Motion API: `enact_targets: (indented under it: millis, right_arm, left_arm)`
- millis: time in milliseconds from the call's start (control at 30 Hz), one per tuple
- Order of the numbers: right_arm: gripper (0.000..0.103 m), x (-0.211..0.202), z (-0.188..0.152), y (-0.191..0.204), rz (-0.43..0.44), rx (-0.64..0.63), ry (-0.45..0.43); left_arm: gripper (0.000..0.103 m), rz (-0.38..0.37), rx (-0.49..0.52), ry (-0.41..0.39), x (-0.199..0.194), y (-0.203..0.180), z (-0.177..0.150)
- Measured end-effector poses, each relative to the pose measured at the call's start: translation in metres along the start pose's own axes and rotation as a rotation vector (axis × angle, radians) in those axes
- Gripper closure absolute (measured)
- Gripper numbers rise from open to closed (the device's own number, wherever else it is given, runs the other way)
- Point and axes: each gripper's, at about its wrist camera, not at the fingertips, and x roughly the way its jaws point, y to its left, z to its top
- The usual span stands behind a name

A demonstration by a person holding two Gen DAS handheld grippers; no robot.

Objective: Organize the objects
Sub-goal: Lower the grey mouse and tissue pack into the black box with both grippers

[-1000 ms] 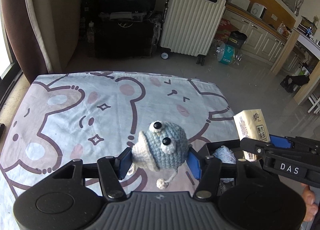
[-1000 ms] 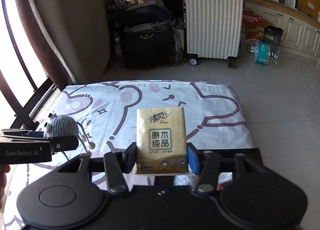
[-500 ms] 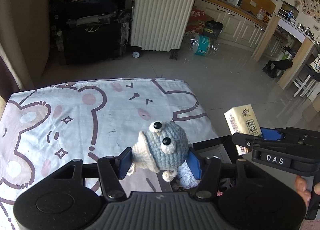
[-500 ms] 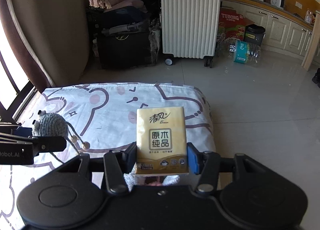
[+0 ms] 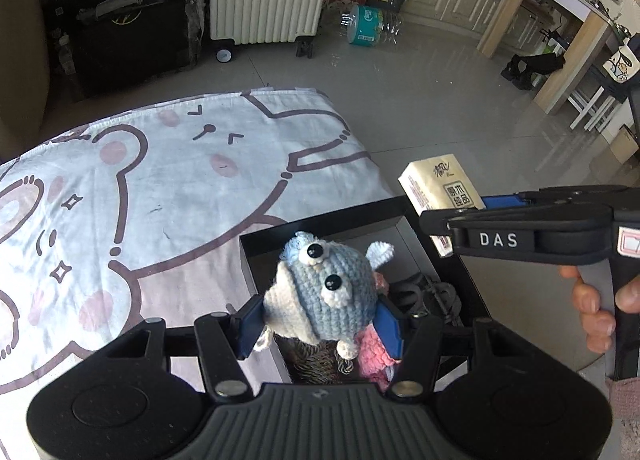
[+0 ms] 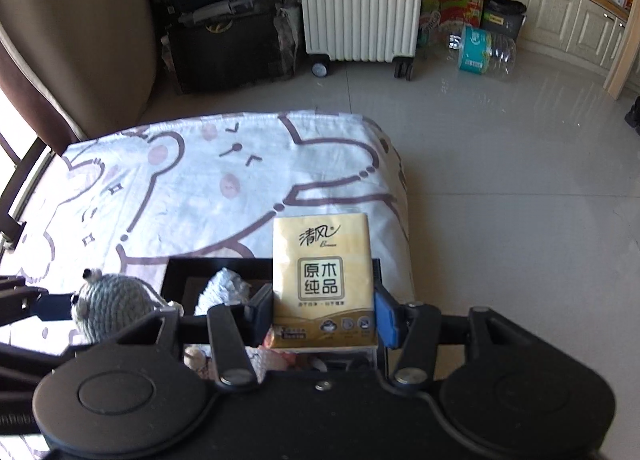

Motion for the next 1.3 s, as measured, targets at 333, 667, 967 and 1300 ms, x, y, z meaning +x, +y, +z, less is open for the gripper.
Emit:
enact_targets:
  millis: [333, 667, 967, 1300]
  right_arm:
    - [0.05, 0.022, -0.007, -0.004, -0.057, -0.028, 0.043]
    - [0.05, 0.044, -0.009, -0.002, -0.101, -0.056, 0.092]
    - [0.05, 0.063, -0.009, 0.015, -0.174, -0.161, 0.104]
    - [0.05, 0.069, -0.011, 0.033, -0.196, -0.229, 0.126]
  left_arm:
    - [0.044, -0.014, 0.029, 0.053, 0.02, -0.012, -0.014]
    - [0.044, 0.002, 0.076, 0.103, 0.04, -0.015, -0.026]
    - [0.044, -0.017, 0.091, 0.138, 0.049, -0.02, -0.032]
    - [0.044, -0.021, 0.074, 0.136, 0.048, -0.017, -0.031]
